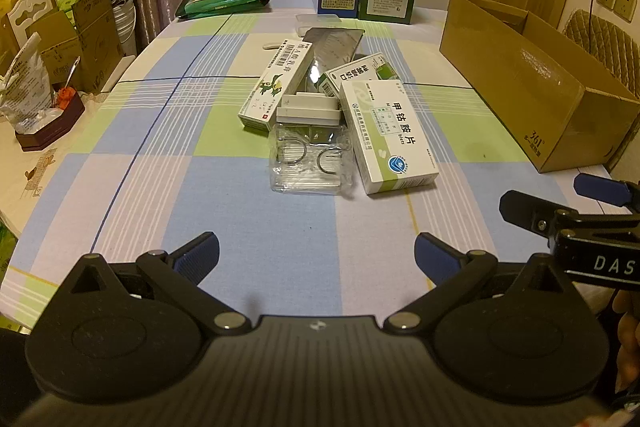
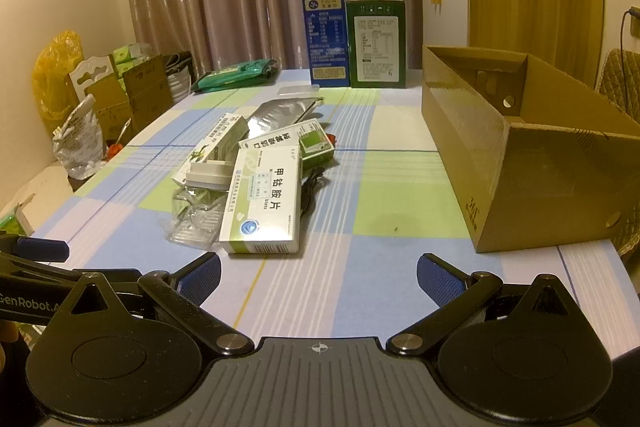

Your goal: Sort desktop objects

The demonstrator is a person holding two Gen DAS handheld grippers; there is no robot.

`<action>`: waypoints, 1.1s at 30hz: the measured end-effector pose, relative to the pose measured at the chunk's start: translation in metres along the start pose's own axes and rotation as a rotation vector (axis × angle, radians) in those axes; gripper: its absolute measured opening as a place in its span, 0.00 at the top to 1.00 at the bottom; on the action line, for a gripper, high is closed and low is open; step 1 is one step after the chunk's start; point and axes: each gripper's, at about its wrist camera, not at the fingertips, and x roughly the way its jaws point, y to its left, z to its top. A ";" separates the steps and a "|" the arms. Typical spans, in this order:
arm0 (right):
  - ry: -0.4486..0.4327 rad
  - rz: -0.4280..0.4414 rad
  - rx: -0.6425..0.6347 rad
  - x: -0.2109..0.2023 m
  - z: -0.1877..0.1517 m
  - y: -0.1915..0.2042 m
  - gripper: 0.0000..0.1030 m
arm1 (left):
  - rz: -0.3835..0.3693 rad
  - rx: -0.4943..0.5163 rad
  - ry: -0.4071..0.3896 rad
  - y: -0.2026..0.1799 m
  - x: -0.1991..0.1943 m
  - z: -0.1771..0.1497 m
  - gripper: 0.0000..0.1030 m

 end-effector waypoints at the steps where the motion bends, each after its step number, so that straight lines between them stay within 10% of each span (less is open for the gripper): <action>1: 0.000 0.000 0.000 0.000 0.000 0.000 0.02 | 0.000 0.000 0.000 0.000 0.000 0.000 0.01; 33: 0.076 0.077 -0.026 0.074 0.028 0.017 0.14 | 0.046 0.134 -0.078 0.048 0.061 0.062 0.01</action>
